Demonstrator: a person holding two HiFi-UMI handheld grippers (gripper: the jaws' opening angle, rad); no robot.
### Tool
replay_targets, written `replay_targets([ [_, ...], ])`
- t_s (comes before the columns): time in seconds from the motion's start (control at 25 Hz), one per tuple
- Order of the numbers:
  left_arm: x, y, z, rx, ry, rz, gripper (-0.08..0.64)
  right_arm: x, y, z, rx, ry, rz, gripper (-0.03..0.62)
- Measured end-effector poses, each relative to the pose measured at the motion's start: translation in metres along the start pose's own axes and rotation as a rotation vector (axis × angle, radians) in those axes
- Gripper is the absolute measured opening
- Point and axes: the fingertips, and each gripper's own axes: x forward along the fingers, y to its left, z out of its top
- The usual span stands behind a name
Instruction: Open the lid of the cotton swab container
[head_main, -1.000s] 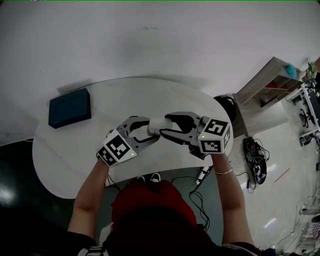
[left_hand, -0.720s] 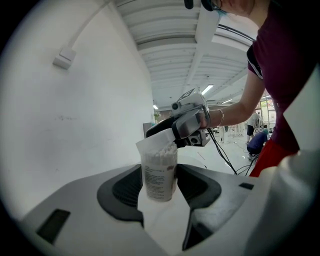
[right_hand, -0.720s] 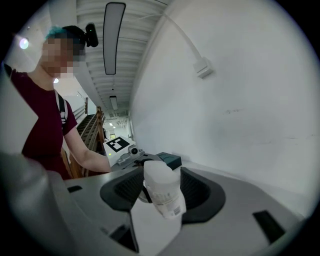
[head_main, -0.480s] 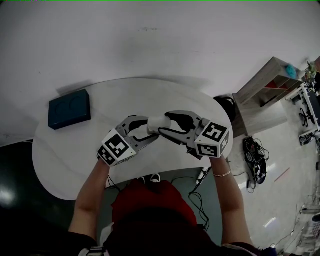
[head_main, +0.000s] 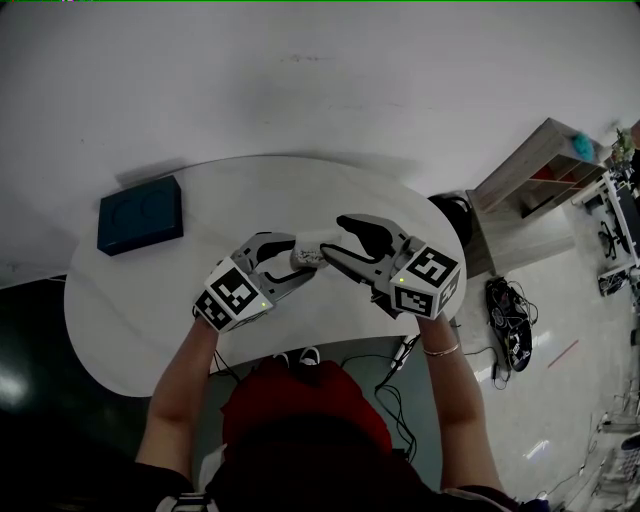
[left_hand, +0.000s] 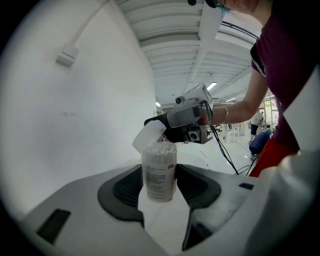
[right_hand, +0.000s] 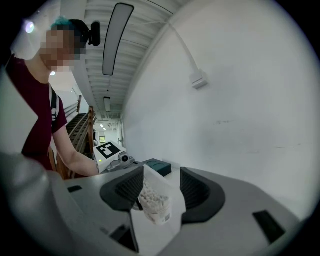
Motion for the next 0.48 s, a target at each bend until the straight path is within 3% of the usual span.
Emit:
replay_targets([
  [0.48, 0.004, -0.003, -0.002, -0.041, -0.010, -0.005, 0.227, -0.001, -0.017, 0.008, 0.019, -0.033, -0.082, 0.239],
])
